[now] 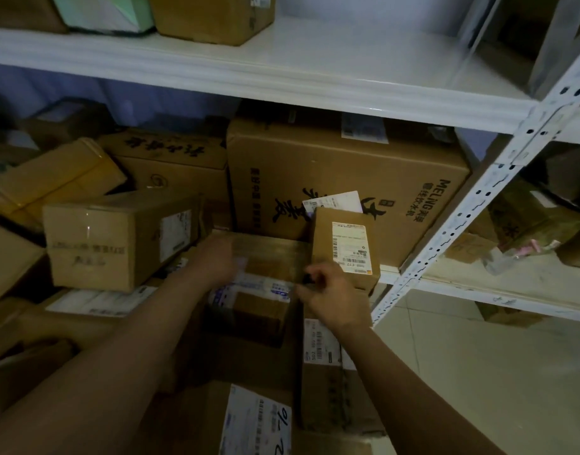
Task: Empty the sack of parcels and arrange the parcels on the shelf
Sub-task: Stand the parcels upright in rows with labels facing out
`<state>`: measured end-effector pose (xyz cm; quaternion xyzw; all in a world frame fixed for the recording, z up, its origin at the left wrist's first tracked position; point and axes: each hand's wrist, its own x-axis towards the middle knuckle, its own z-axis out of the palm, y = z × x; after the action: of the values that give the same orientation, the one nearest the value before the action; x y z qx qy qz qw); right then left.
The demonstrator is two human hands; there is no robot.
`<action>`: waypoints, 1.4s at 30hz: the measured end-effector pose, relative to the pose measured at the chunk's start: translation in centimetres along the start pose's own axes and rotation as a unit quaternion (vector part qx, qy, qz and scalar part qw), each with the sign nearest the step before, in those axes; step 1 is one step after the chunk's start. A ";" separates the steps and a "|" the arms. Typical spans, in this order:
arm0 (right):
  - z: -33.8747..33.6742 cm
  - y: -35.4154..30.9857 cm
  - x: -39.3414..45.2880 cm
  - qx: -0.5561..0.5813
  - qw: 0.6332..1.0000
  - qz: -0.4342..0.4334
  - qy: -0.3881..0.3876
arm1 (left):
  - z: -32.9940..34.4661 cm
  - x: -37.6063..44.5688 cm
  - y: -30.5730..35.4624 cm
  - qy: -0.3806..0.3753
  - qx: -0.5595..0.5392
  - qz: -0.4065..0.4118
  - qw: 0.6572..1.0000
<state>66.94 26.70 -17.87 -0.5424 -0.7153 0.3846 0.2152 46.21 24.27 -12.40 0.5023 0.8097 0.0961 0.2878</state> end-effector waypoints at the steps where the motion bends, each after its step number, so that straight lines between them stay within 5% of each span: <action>1: 0.9 -0.9 0.5 -0.072 0.996 -0.030 -0.053 | -0.6 -0.1 -0.4 0.006 0.003 -0.008 1.000; 5: 4.4 -3.1 2.5 -0.306 0.926 -0.081 -0.206 | -2.4 -0.5 -2.2 0.038 -0.002 -0.028 0.999; 8: 5.2 -3.8 3.8 -0.381 0.897 -0.076 -0.212 | -3.0 -0.9 -2.9 0.053 -0.001 0.022 0.998; 14: 1.4 -7.3 6.3 -0.172 0.958 0.022 -0.229 | -4.0 1.8 -5.7 0.068 -0.096 0.002 0.993; 17: -0.9 -8.5 6.3 -0.002 0.966 0.064 -0.249 | -5.1 2.6 -6.4 0.120 -0.230 -0.040 0.965; 24: -3.1 -9.4 5.9 0.150 0.973 0.089 -0.149 | -6.1 3.1 -6.9 0.099 -0.355 -0.093 0.925; 27: -1.9 -8.7 5.5 0.175 0.978 0.070 -0.093 | -5.8 3.4 -6.8 0.080 -0.452 -0.142 0.877; 30: 0.1 -7.7 5.1 0.007 0.999 -0.016 0.029 | -5.9 3.3 -6.3 0.019 -0.597 -0.158 0.786; 35: 1.0 -8.2 4.0 -0.132 0.970 -0.174 0.108 | -6.7 4.2 -7.3 -0.066 -0.756 -0.166 0.630; 38: 1.0 -7.7 3.9 -0.160 0.947 -0.245 0.135 | -7.1 4.0 -7.6 -0.085 -0.755 -0.188 0.622; 42: 1.2 -7.4 4.4 -0.189 0.954 -0.212 0.101 | -7.1 3.7 -7.7 -0.129 -0.739 -0.144 0.646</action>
<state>60.20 29.65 -13.29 -0.4453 -0.8480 0.1312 0.2557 35.14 24.77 -11.39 0.0073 0.4870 0.5536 0.6755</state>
